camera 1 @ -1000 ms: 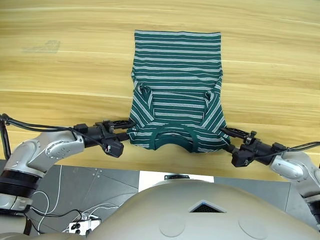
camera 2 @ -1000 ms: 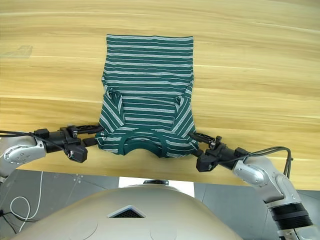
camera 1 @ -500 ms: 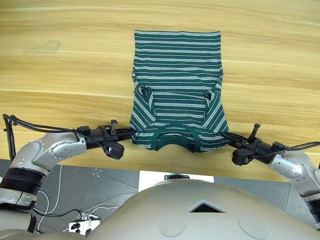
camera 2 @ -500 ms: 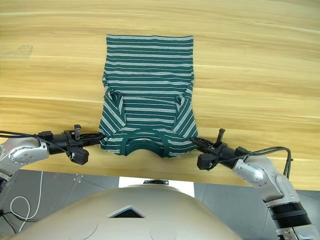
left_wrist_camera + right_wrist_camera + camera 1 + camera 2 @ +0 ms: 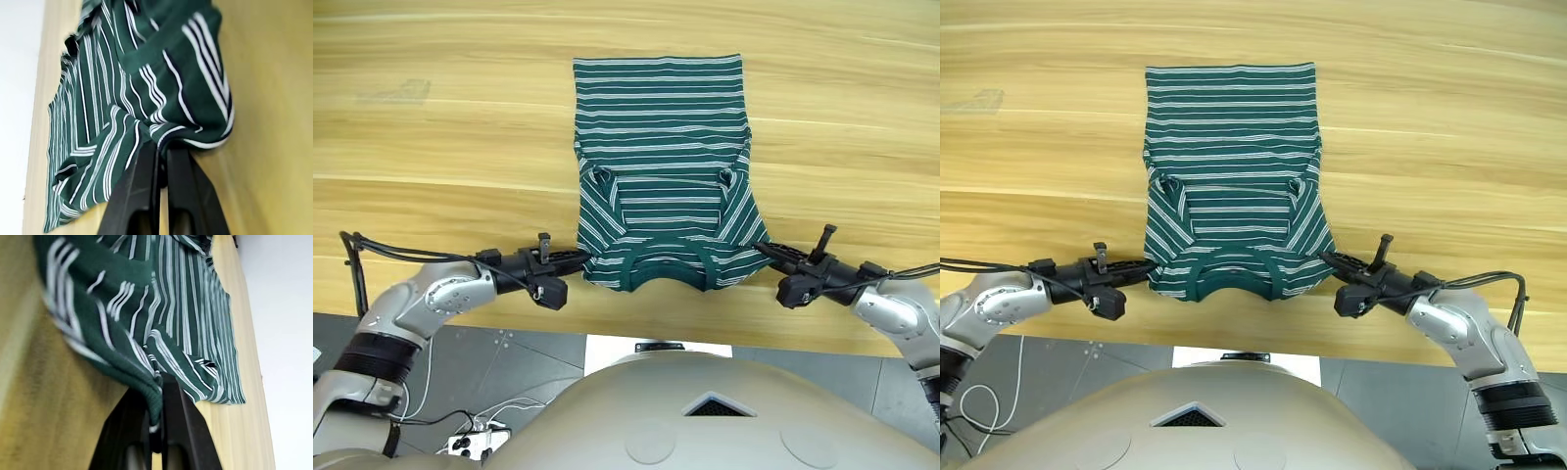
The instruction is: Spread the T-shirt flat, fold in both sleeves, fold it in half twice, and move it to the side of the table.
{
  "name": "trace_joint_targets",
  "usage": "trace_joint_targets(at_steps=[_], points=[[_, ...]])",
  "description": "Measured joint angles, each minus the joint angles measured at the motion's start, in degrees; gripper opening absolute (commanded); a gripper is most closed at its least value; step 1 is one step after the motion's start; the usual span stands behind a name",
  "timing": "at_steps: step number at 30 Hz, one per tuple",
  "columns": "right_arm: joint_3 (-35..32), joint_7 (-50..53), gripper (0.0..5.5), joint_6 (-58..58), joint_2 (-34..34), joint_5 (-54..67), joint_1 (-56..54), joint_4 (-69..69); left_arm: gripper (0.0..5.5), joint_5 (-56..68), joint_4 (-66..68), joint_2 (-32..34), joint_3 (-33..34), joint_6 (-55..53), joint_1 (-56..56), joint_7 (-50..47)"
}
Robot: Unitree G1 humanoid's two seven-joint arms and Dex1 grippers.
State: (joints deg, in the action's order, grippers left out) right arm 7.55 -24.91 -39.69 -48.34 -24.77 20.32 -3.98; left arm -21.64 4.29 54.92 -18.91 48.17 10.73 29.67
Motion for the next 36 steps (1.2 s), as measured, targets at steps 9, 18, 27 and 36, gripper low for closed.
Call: trace_joint_targets(at_steps=[9, 18, 27, 36], points=[[-1.7, -8.5, 0.00, -1.2, -8.6, 15.7, 21.1, -14.5, 0.01, 10.9, -17.7, 3.3, 8.9, -2.4, 26.4, -0.9], [-3.1, -10.7, 0.00, 5.2, -3.9, 23.0, 10.8, -17.0, 0.01, 24.4, -19.2, -0.5, 12.2, -6.5, 23.2, 1.8], [1.5, -1.1, 0.00, 18.6, 19.6, 20.8, -29.3, 15.9, 0.01, 44.6, 4.0, -25.1, 9.3, -37.4, -16.1, 5.0], [2.8, 10.5, 1.65, 17.3, 28.9, 12.6, -50.2, 52.3, 1.51, 38.6, 42.7, -36.0, 14.7, -45.9, -40.4, -3.2]])
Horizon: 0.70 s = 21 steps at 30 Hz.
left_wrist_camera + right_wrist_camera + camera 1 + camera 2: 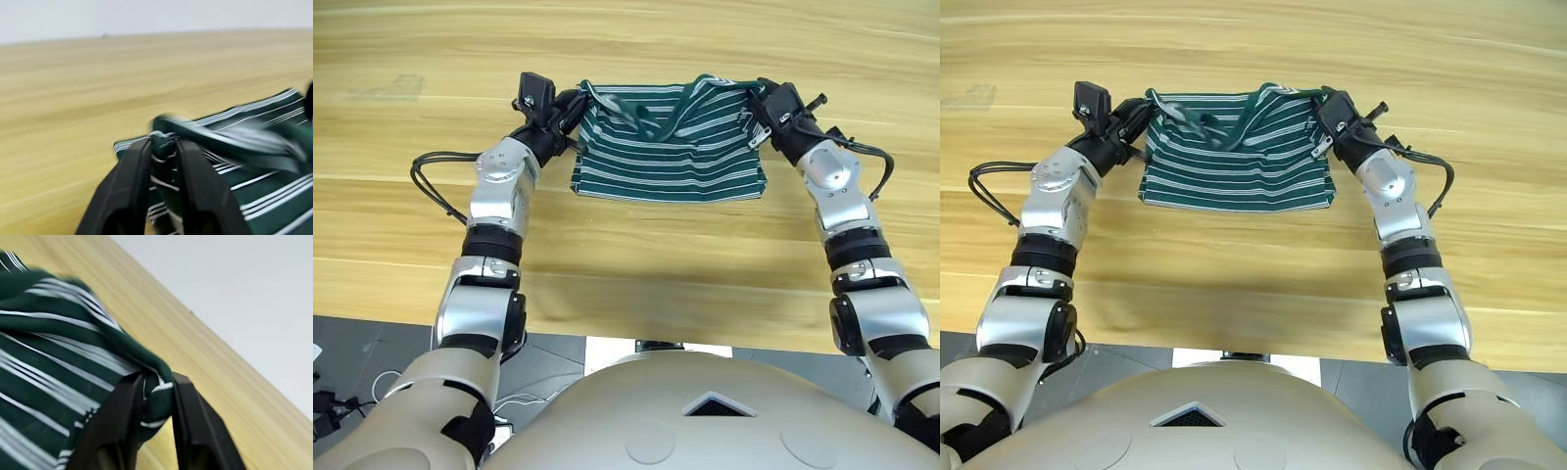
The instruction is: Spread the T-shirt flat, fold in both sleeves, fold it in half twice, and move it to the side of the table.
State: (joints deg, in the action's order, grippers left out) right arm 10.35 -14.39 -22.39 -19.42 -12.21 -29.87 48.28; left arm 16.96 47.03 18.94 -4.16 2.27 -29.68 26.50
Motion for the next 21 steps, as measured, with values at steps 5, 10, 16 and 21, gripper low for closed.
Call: trace_joint_targets(at_steps=[5, 10, 16, 21], points=[[-0.1, 4.8, 2.46, -0.2, 2.7, -1.1, -6.0, 12.4, 2.22, -3.7, 15.0, -1.0, 3.4, 1.9, -6.9, -4.4], [-0.9, 9.3, 3.28, 1.0, 4.8, -1.6, -9.7, 20.3, 2.91, -5.3, 21.7, -1.5, 6.8, 4.3, -8.7, -6.6], [-4.6, 12.9, 3.48, -3.3, 3.7, 0.7, -5.4, 12.0, 3.84, -1.2, 19.3, 2.3, 17.0, 10.6, -4.9, -7.9], [-3.8, 9.8, 3.48, -2.3, 4.6, 2.5, 8.0, -14.7, 3.84, 1.5, -3.7, -0.3, 16.3, 13.3, 10.2, -0.1]])
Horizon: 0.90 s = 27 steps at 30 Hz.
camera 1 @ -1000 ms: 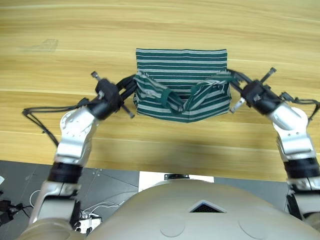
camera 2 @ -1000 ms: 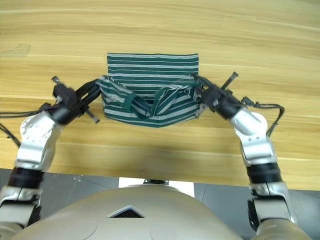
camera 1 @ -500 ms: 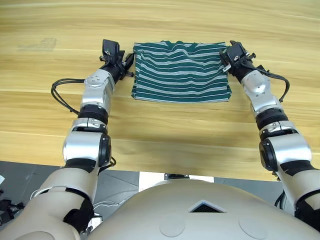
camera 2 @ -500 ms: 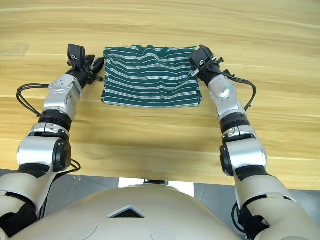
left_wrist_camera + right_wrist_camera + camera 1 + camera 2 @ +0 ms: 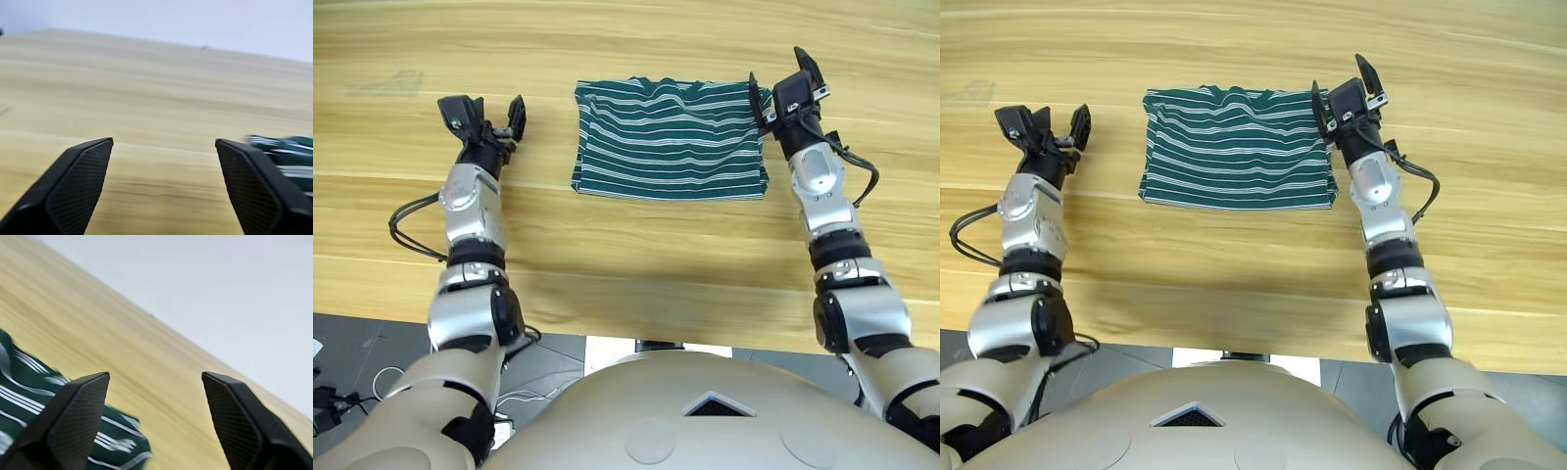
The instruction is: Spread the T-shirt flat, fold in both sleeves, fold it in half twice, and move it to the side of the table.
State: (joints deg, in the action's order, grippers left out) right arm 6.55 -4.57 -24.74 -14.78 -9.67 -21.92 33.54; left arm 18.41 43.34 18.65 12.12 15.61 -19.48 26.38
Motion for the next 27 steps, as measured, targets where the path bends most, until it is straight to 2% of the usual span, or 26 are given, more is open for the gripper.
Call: trace_joint_targets(at_steps=[2, 4, 6, 9, 13, 16, 21, 24, 27], points=[[0.5, -1.0, 3.48, 1.9, 0.8, 1.2, 4.1, -8.3, 3.84, -0.3, -7.7, -0.5, -2.6, 0.5, 3.5, 2.3], [2.1, -3.0, 3.48, 6.0, 2.0, 2.8, 10.8, -21.8, 3.84, -2.8, -18.9, 0.1, -8.7, -0.4, 5.9, 7.5], [3.9, -4.4, 3.48, 8.8, 3.4, 3.3, 15.5, -28.3, 3.84, -7.3, -22.9, 2.1, -14.5, -3.9, 3.8, 12.1], [4.0, -4.1, 3.48, 11.0, 3.7, 2.3, 18.5, -29.0, 3.84, -10.8, -16.6, 2.9, -17.7, -8.6, -3.6, 14.6], [4.4, -4.0, 3.48, 11.4, 4.1, 1.5, 19.7, -30.2, 3.84, -14.1, -4.0, 0.8, -19.9, -12.0, -11.4, 15.2], [4.9, -4.2, 3.48, 11.5, 4.3, 1.5, 20.7, -32.8, 3.84, -15.9, 4.9, -0.9, -19.7, -14.2, -14.8, 12.6], [4.9, -4.4, 3.48, 11.8, 4.7, 1.6, 22.5, -35.9, 3.84, -13.1, 12.9, -3.4, -14.3, -16.9, -15.8, 9.6], [4.8, -4.5, 3.48, 12.1, 4.7, 1.6, 24.3, -37.5, 3.84, -9.4, 13.1, -5.0, -10.2, -18.7, -15.1, 7.2], [4.2, -4.4, 3.48, 12.2, 4.7, 1.6, 25.7, -39.2, 3.84, -4.6, 2.2, -7.0, -7.0, -23.3, -8.1, 5.5]])
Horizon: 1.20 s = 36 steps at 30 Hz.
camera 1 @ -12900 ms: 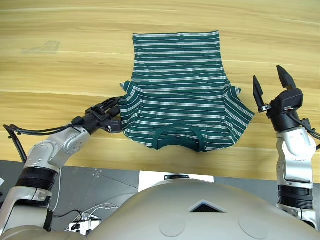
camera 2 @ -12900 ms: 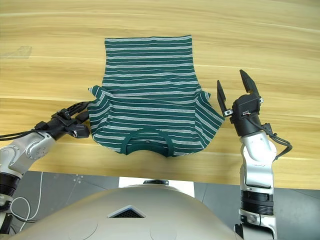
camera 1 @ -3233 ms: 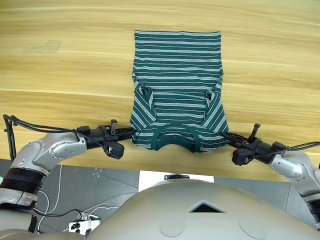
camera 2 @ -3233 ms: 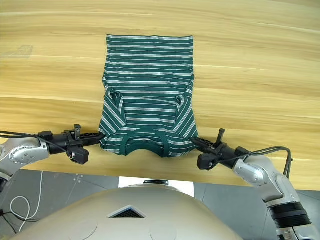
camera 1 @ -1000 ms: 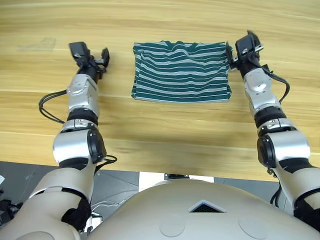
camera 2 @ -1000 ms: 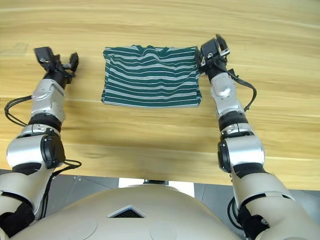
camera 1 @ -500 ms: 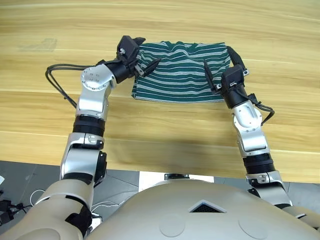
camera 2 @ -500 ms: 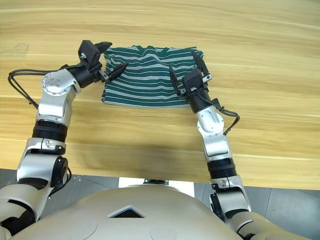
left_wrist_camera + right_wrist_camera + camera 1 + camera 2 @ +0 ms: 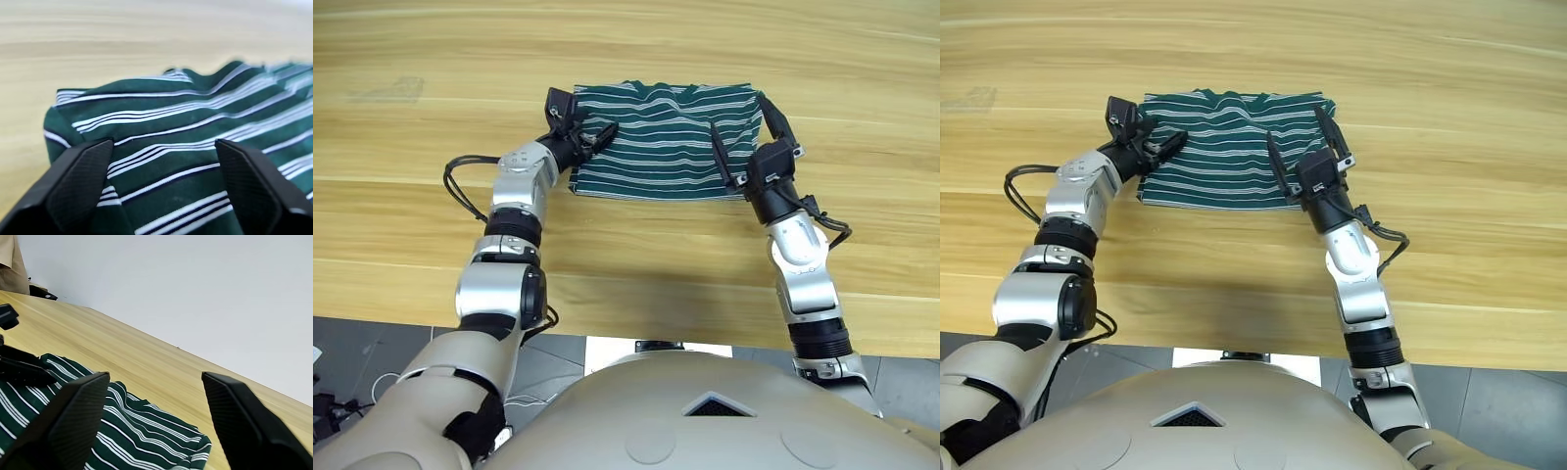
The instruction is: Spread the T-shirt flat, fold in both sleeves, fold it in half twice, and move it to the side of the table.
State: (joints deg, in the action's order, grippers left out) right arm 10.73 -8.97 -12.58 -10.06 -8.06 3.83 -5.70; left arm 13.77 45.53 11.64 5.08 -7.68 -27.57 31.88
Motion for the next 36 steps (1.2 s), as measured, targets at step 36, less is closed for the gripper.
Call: trace_joint_targets(at_steps=[36], points=[[-0.9, 4.9, 3.48, -1.8, 3.0, -2.9, 0.7, 12.2, 3.84, 1.7, -60.8, 5.8, -19.7, -4.4, 34.6, 5.3]])
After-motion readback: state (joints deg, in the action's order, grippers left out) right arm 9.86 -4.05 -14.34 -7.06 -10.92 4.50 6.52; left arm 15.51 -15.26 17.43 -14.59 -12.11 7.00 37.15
